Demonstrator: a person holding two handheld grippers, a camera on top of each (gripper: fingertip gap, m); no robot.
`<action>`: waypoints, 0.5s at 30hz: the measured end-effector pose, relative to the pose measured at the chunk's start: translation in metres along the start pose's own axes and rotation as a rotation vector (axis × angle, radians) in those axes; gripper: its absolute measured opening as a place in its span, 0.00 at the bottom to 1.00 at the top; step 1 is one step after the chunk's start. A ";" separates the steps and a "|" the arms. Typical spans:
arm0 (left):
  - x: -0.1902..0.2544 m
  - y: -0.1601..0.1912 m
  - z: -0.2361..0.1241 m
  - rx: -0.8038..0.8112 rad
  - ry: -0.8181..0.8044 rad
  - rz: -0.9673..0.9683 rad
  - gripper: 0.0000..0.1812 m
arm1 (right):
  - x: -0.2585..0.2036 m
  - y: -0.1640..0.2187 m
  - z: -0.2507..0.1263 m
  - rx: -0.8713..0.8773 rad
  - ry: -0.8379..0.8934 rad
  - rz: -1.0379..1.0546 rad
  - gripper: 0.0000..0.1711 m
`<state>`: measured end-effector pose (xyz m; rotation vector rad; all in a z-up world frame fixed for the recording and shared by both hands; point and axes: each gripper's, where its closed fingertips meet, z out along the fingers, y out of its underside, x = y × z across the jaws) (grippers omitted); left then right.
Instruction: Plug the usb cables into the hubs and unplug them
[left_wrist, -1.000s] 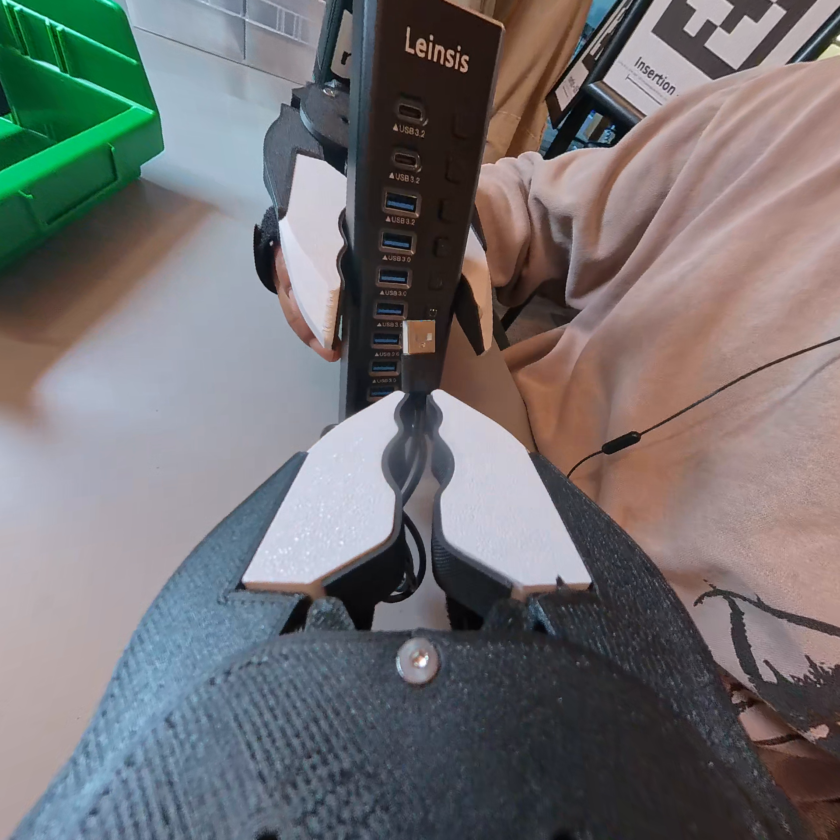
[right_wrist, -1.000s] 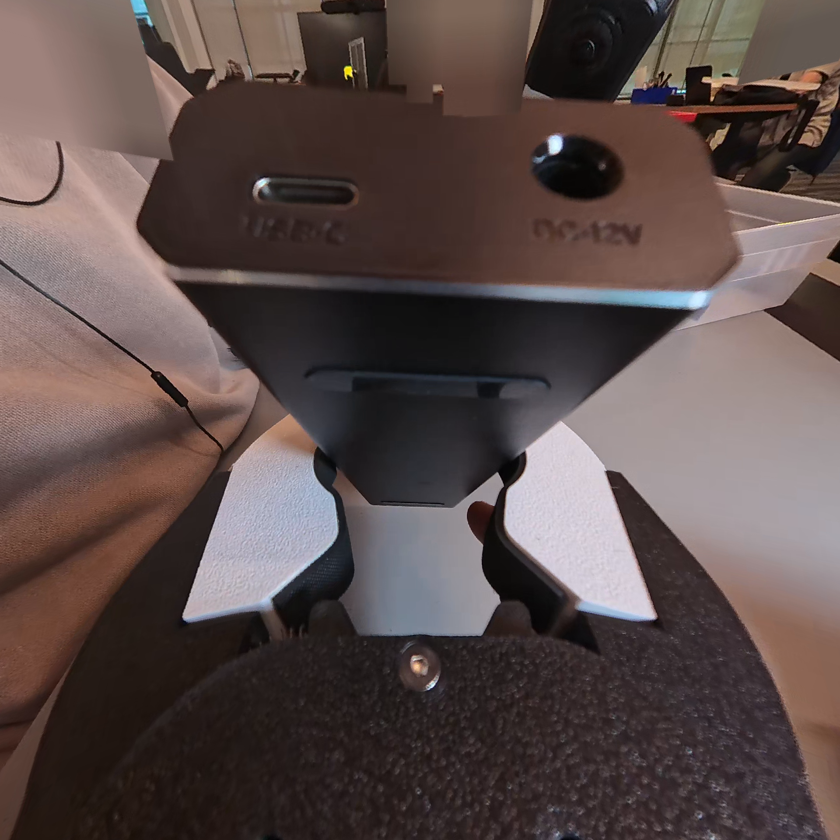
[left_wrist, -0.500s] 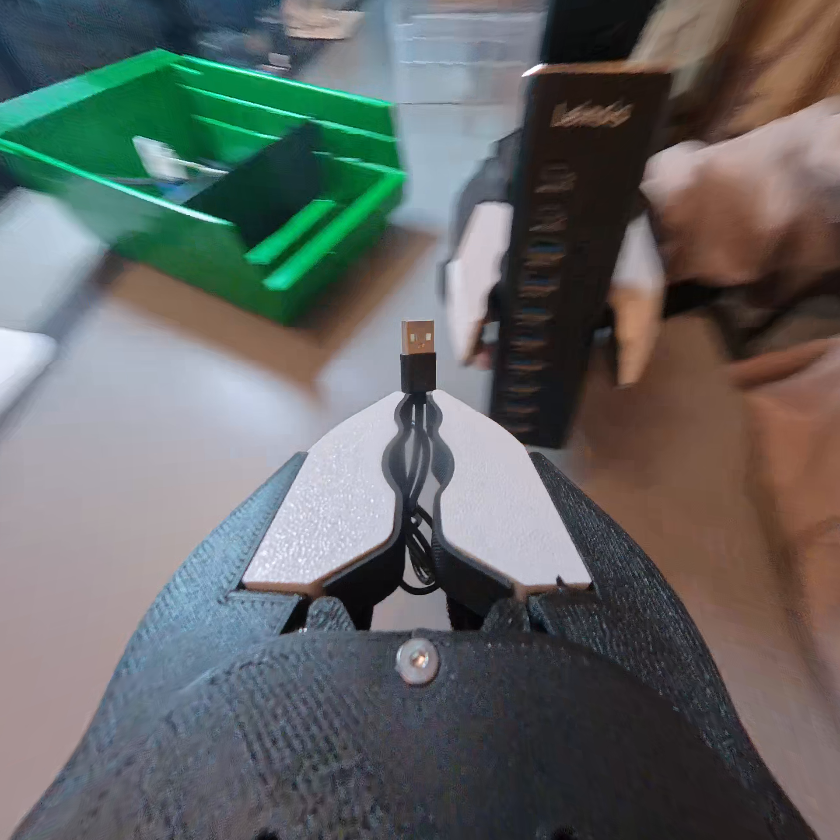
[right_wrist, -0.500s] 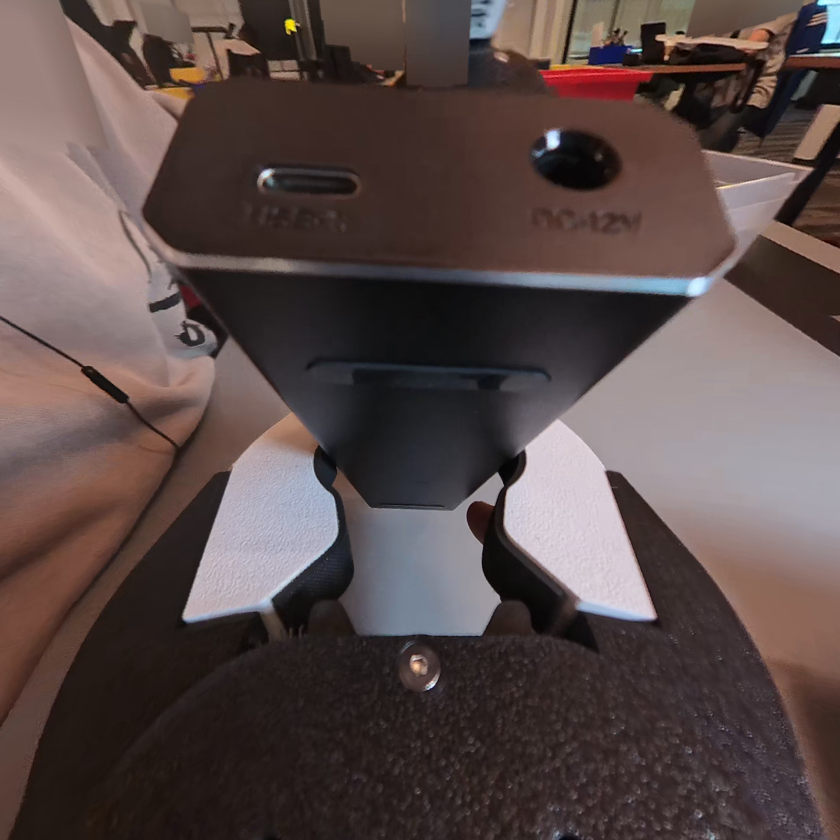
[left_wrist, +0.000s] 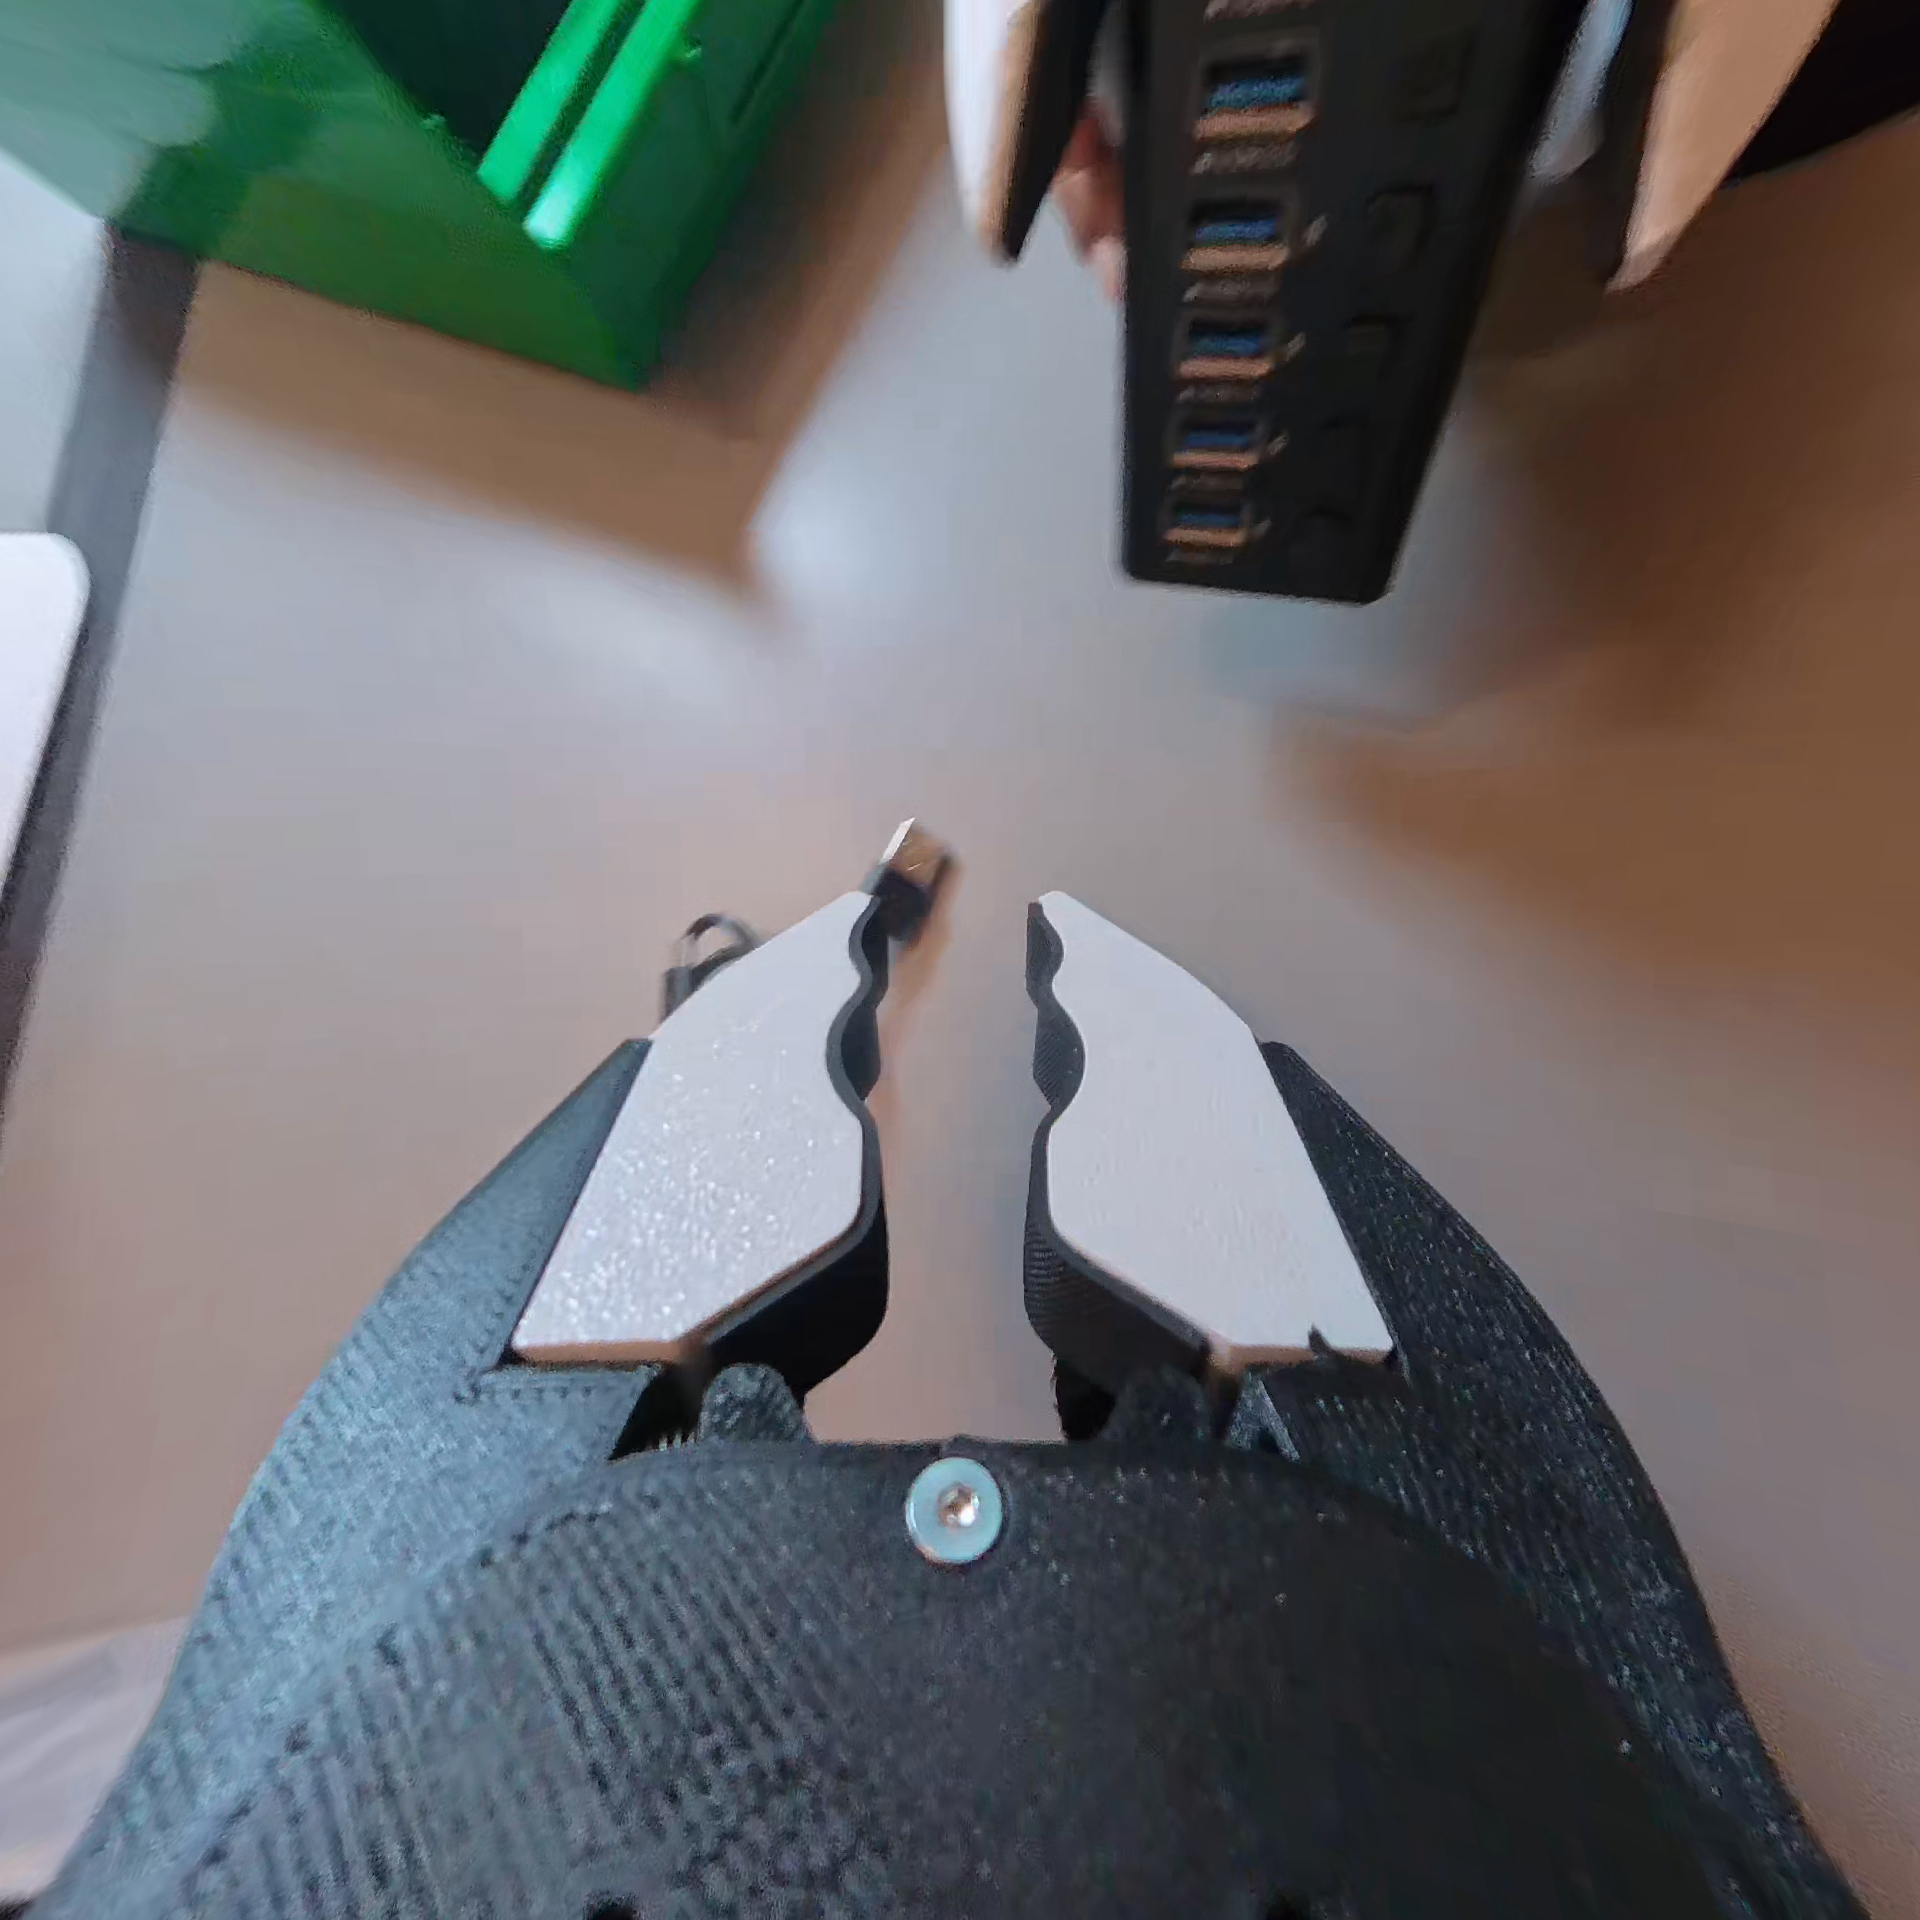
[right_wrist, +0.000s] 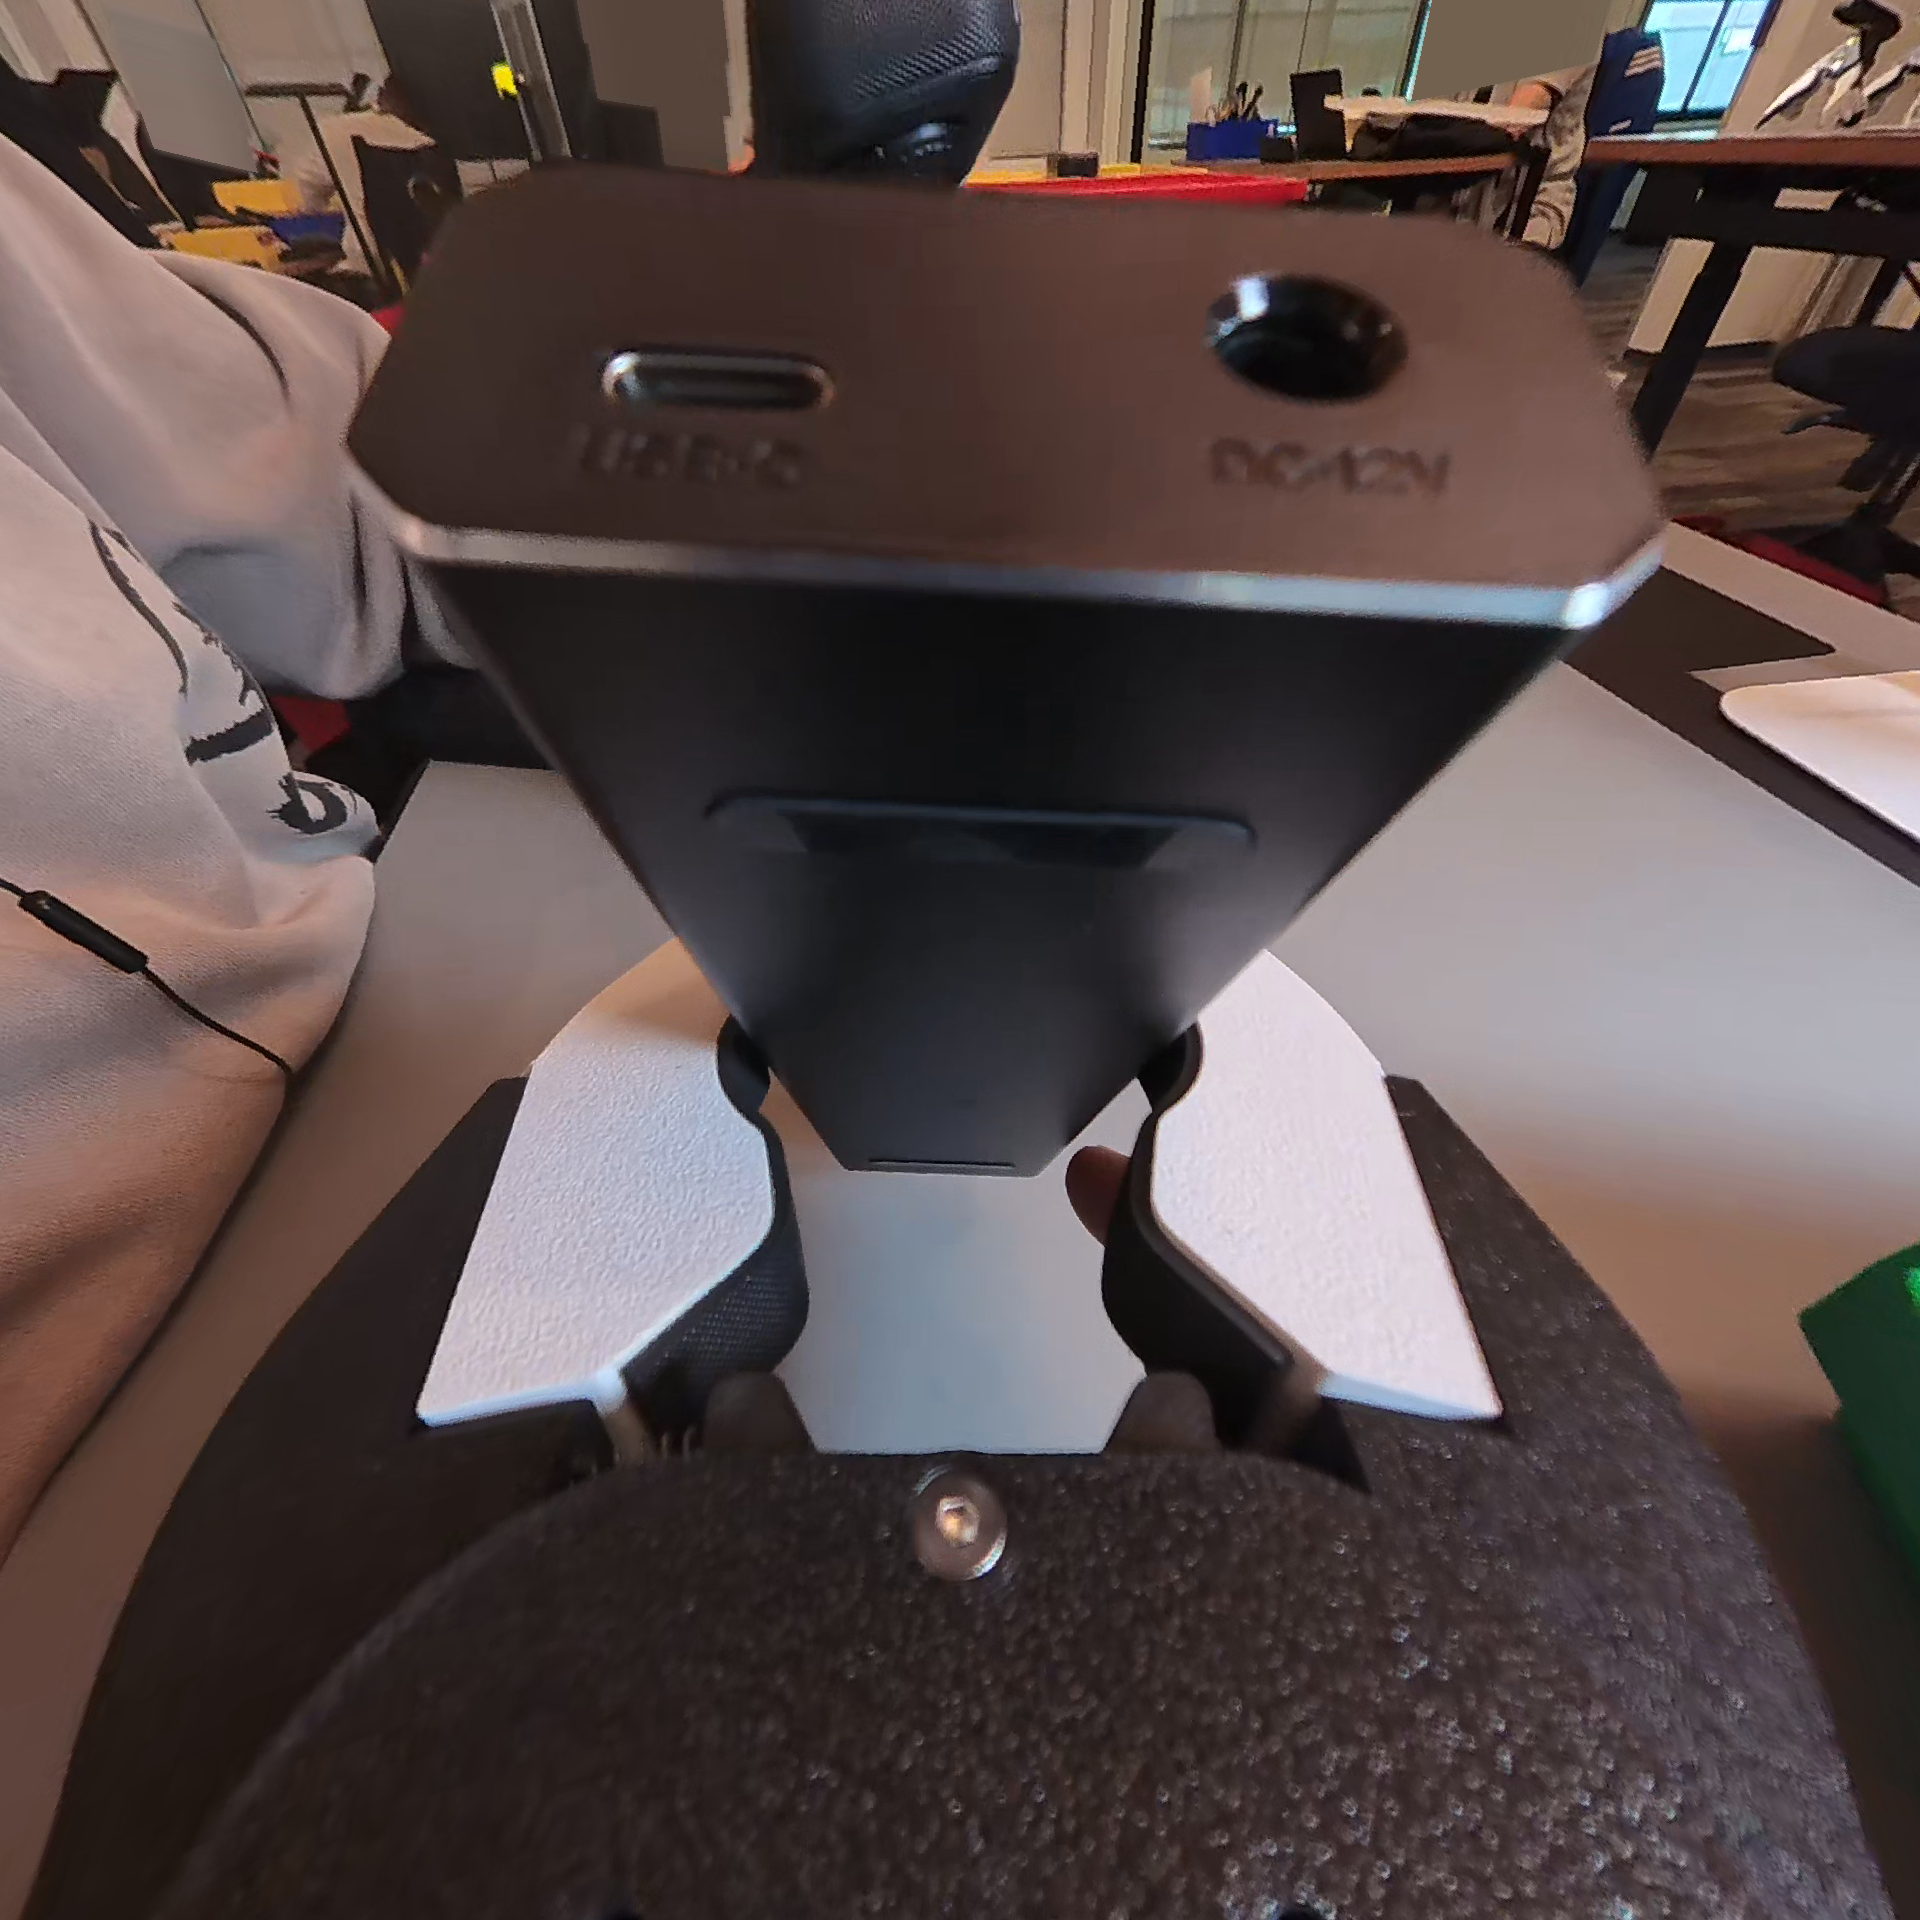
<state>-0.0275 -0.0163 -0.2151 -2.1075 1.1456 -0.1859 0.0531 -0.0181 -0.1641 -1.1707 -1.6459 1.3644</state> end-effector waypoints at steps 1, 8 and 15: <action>-0.009 0.006 -0.002 -0.023 -0.030 0.003 0.15 | 0.001 0.000 0.000 0.001 0.003 0.005 0.41; -0.049 0.037 0.000 -0.233 -0.041 -0.011 0.21 | 0.006 0.001 -0.001 -0.001 0.012 0.025 0.41; -0.056 0.051 0.014 -0.536 0.194 0.028 0.21 | 0.003 -0.002 -0.004 0.001 0.006 0.012 0.41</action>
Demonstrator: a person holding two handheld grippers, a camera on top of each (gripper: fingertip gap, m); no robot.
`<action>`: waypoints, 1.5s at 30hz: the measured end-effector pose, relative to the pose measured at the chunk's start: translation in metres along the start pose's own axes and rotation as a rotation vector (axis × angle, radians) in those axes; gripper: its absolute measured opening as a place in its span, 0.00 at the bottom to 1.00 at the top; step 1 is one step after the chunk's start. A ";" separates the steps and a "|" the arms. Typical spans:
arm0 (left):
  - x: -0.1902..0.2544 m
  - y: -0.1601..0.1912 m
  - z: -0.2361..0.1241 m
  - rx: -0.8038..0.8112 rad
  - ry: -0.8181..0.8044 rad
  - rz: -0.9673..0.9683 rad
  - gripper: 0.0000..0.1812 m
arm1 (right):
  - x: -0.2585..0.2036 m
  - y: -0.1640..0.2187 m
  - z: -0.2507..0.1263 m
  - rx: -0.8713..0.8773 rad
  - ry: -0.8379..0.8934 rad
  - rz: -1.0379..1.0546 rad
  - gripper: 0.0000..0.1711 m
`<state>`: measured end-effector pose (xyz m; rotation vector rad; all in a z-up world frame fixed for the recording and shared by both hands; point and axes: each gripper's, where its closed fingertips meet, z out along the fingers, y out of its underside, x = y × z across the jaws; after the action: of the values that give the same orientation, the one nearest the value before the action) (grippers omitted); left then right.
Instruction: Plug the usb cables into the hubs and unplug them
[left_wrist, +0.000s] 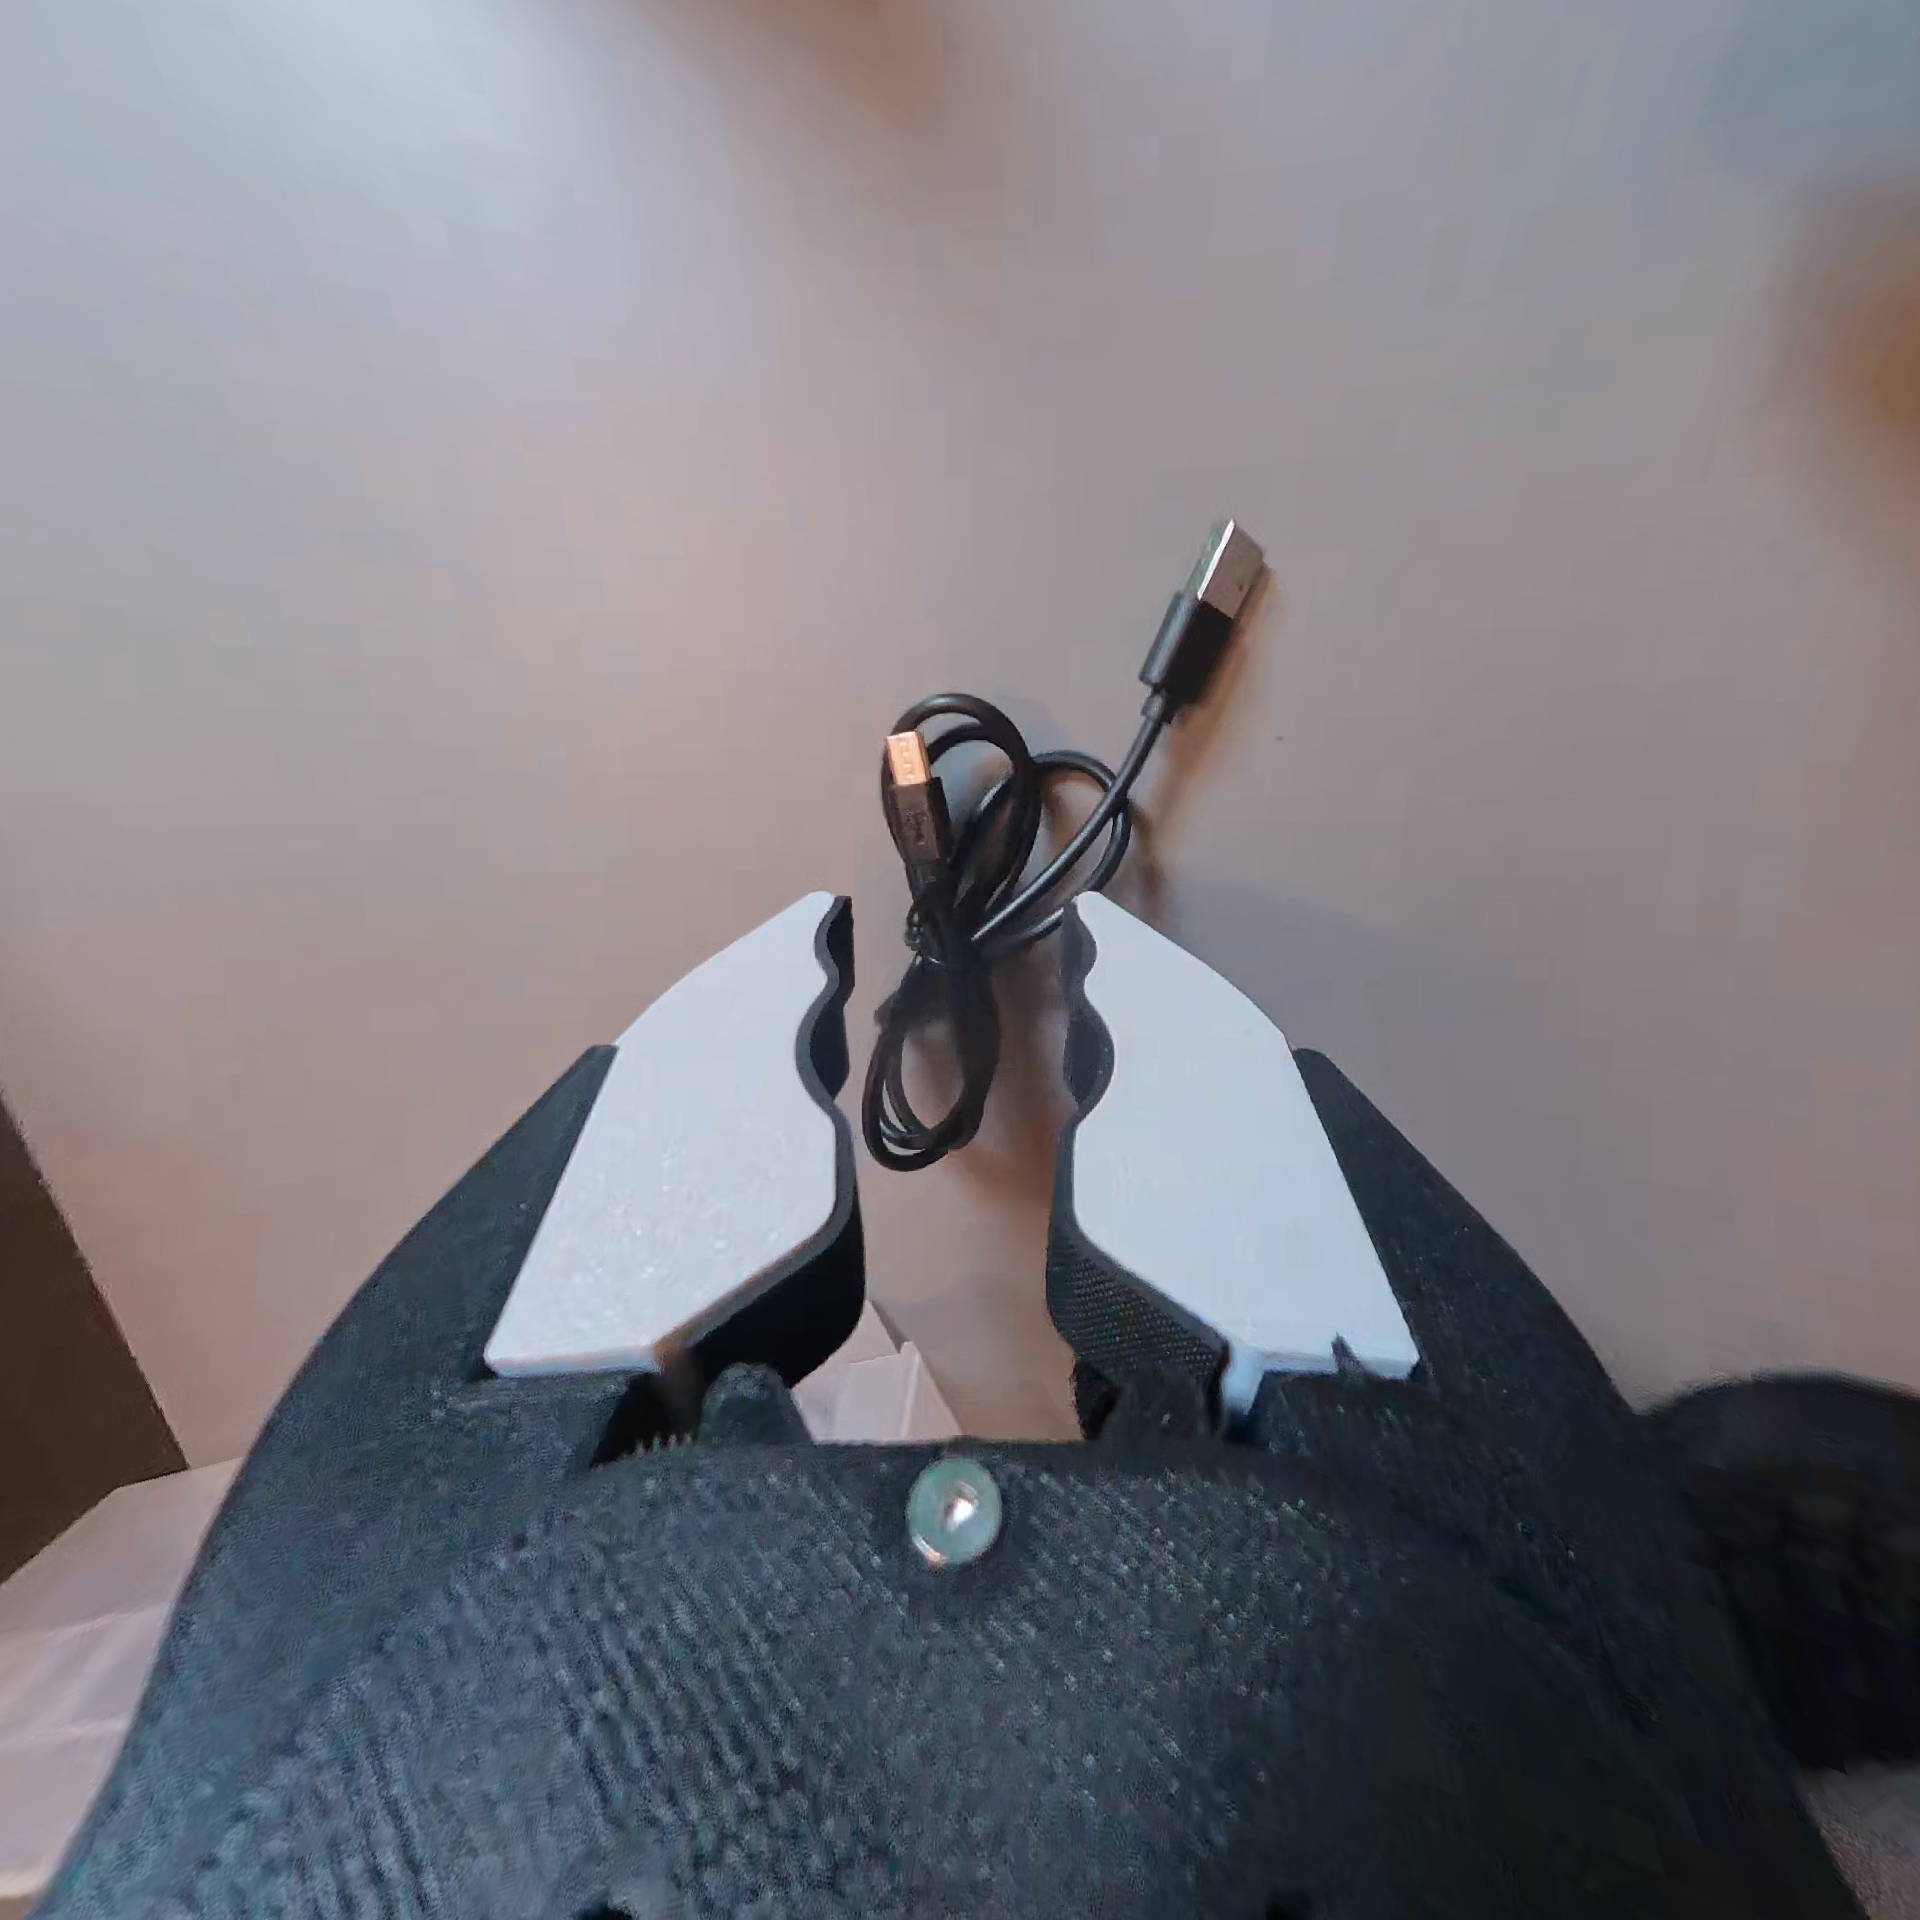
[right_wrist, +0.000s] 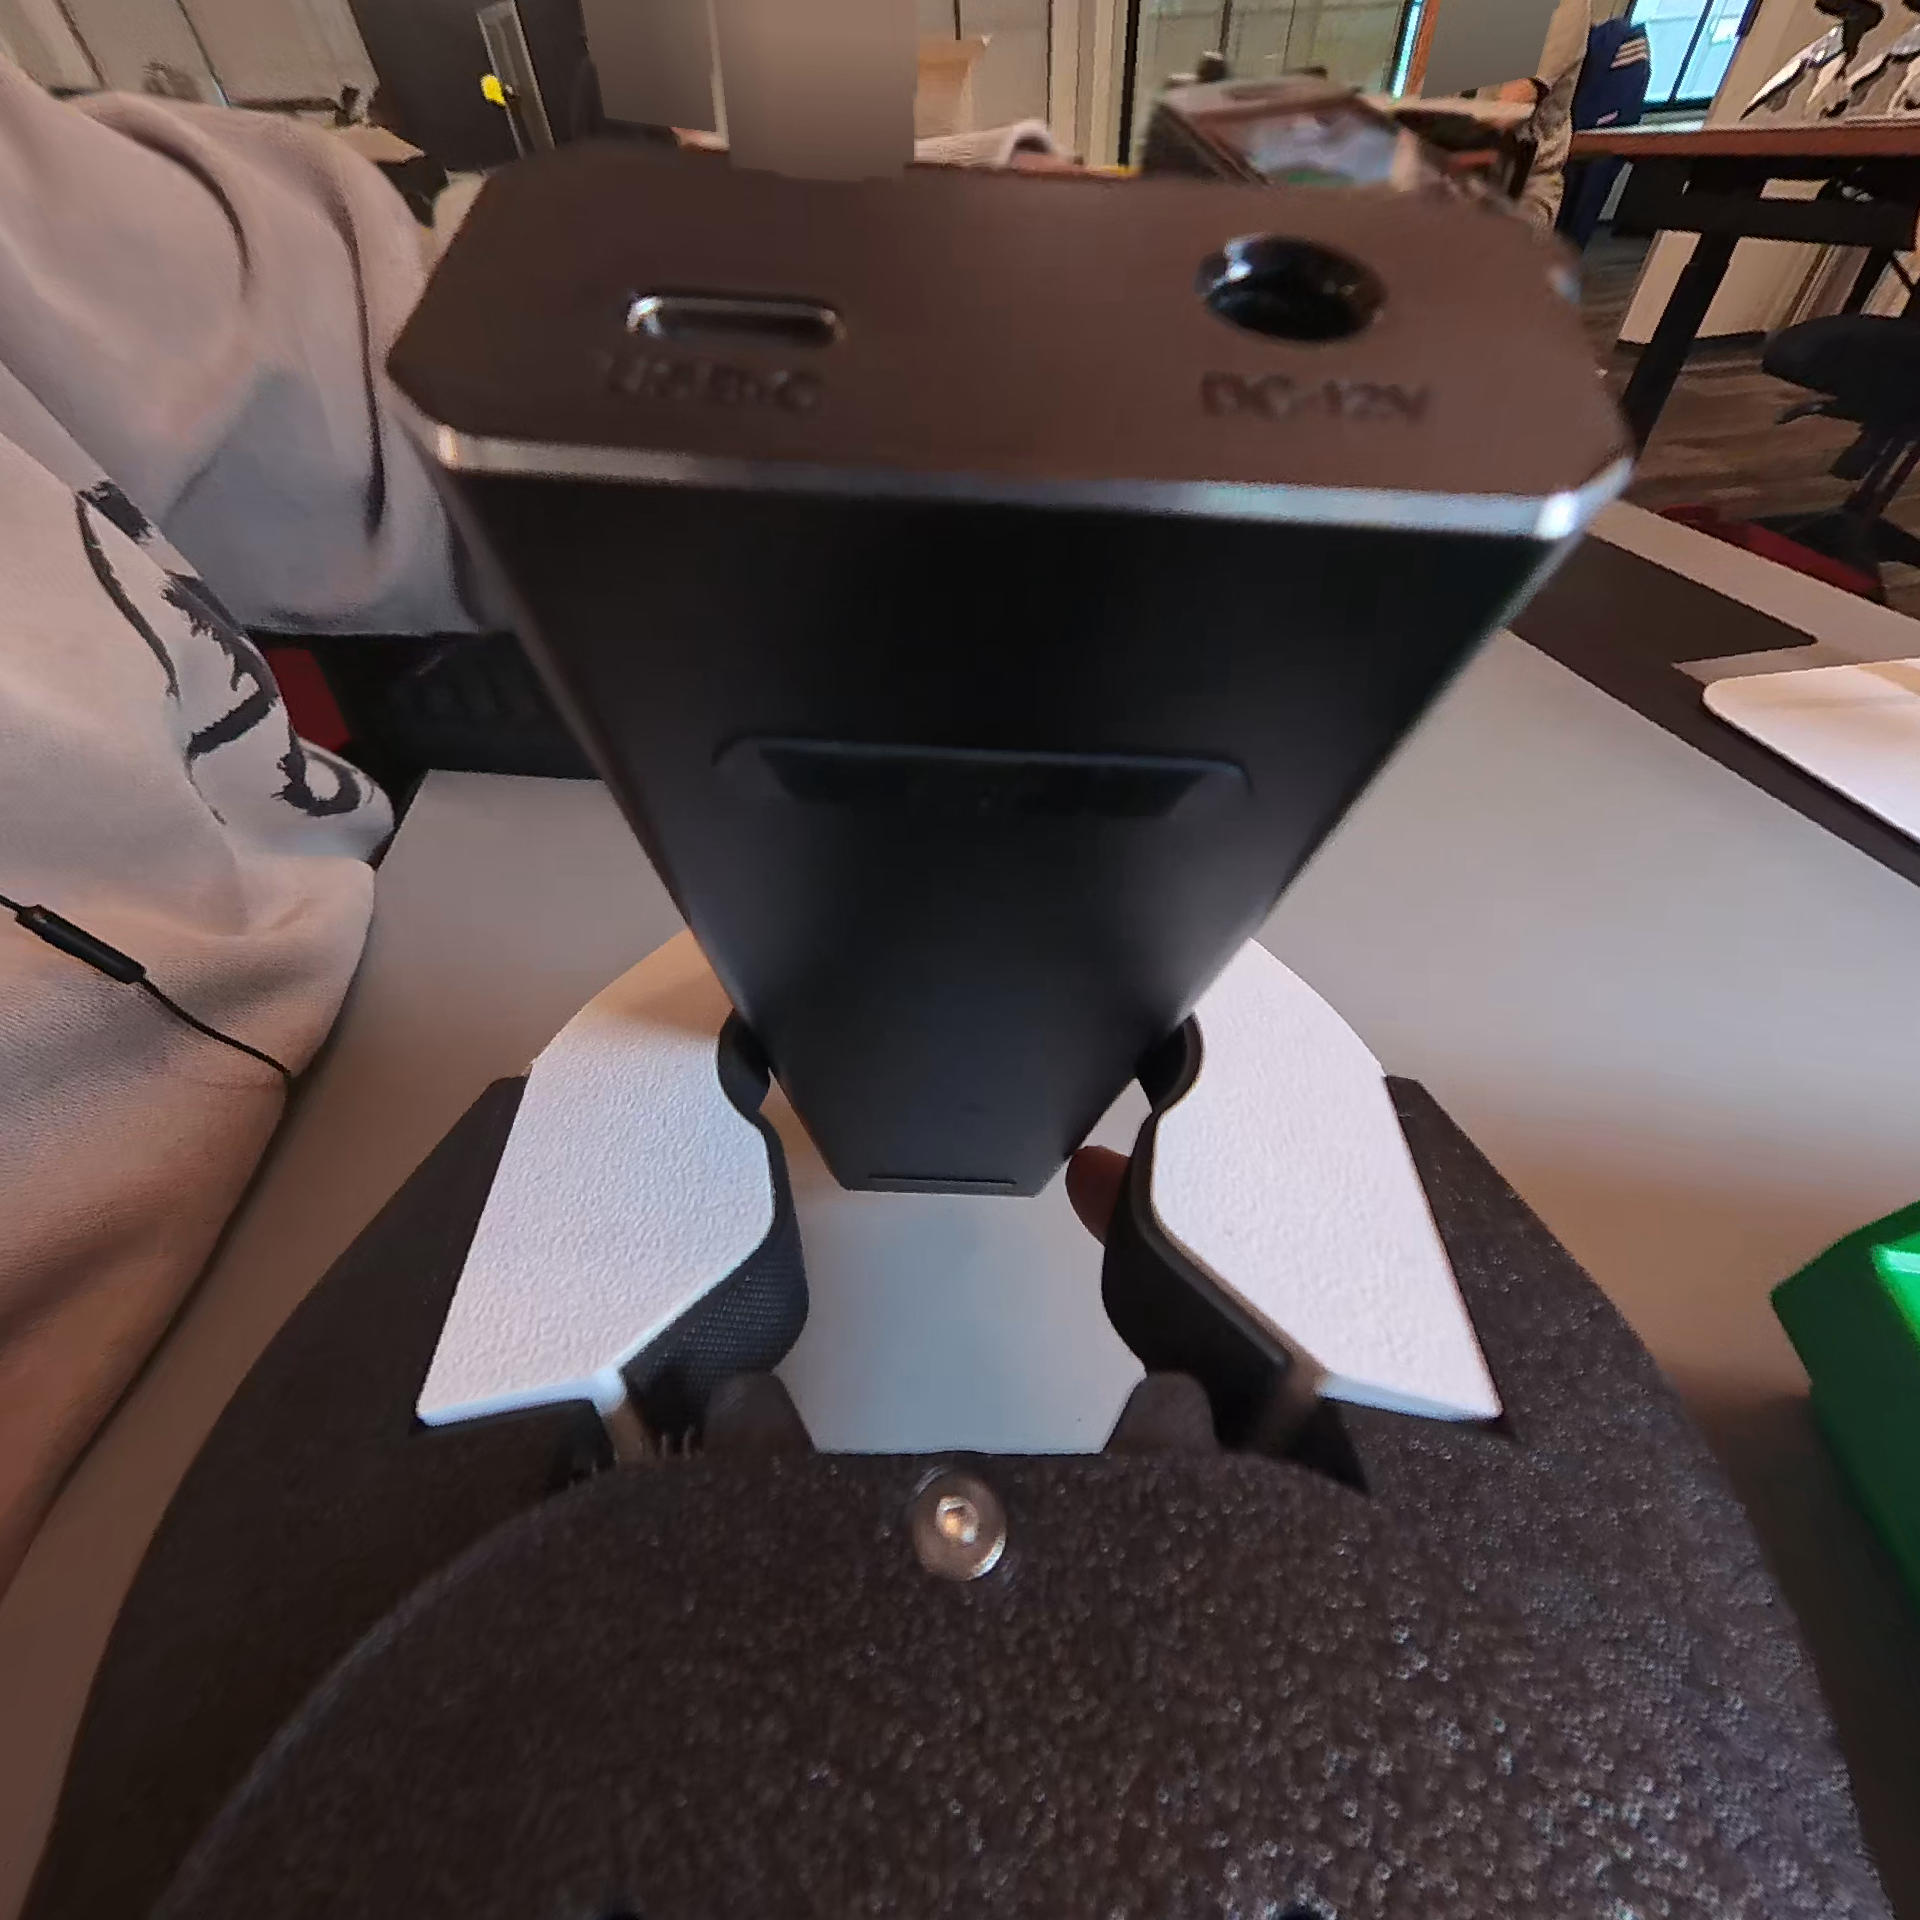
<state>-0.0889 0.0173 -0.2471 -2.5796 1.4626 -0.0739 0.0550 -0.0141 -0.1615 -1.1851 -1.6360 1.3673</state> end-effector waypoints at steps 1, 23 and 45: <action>0.003 0.002 0.004 -0.043 0.055 0.015 0.22 | 0.000 0.000 0.000 0.001 -0.001 -0.002 0.41; 0.084 -0.012 -0.007 0.326 -0.223 0.026 0.19 | 0.007 -0.003 -0.008 0.013 0.040 -0.028 0.41; 0.050 -0.038 0.021 0.190 -0.125 0.277 0.12 | 0.010 -0.001 -0.012 0.011 0.040 -0.016 0.41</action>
<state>-0.0282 -0.0043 -0.2634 -2.1727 1.6603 -0.0140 0.0620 -0.0009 -0.1587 -1.1830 -1.6052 1.3326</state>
